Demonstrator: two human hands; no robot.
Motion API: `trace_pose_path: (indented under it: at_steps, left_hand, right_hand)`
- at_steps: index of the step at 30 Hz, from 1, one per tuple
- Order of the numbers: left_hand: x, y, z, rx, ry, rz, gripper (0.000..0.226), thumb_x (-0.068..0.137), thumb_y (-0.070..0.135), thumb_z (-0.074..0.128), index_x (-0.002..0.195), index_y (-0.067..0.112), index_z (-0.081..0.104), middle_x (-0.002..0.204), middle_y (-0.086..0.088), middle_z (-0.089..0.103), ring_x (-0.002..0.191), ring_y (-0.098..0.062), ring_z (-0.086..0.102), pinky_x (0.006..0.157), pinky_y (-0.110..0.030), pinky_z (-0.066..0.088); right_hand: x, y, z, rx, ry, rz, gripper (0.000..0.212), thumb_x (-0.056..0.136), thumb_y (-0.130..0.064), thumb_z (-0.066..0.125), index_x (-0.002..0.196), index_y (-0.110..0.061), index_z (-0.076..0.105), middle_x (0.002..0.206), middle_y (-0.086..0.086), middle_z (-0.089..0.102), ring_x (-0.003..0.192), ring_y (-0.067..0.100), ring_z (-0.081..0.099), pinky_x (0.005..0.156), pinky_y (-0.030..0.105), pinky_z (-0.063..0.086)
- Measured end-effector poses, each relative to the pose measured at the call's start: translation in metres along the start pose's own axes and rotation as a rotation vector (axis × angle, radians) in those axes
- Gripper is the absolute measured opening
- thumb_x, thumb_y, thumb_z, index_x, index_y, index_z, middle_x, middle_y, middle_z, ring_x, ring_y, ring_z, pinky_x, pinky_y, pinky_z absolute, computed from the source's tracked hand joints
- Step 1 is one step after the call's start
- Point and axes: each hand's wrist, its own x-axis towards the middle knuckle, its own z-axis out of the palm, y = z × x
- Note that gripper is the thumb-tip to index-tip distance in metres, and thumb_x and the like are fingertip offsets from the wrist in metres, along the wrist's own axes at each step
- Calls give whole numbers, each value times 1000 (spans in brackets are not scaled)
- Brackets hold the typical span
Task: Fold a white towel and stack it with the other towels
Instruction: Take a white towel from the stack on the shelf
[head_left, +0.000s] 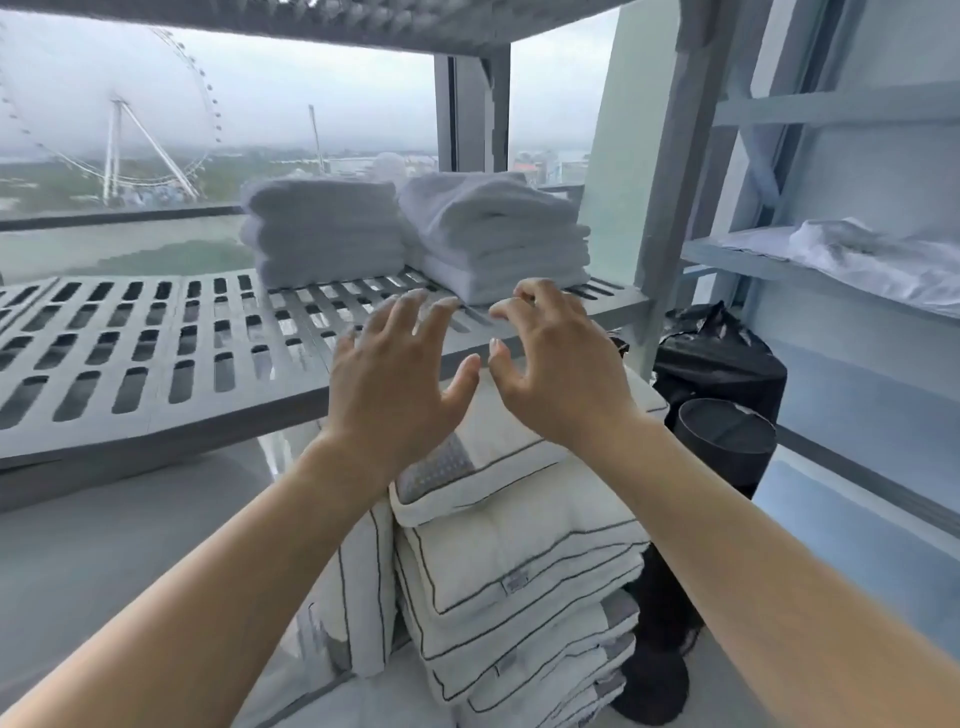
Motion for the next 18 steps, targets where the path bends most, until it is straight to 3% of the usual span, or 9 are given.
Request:
trace_pose_path:
  at_steps: [18]
  left_hand:
    - [208,-11,104,0,154,64,56,86,50,46,134,21,38,141,-5,42,129,-25,40,98,-47,37]
  right_hand:
    - [180,126,61,-27,112,-23,35,88,-32,50,119,-17,56,130,2,48,118,22,48,90,40,48]
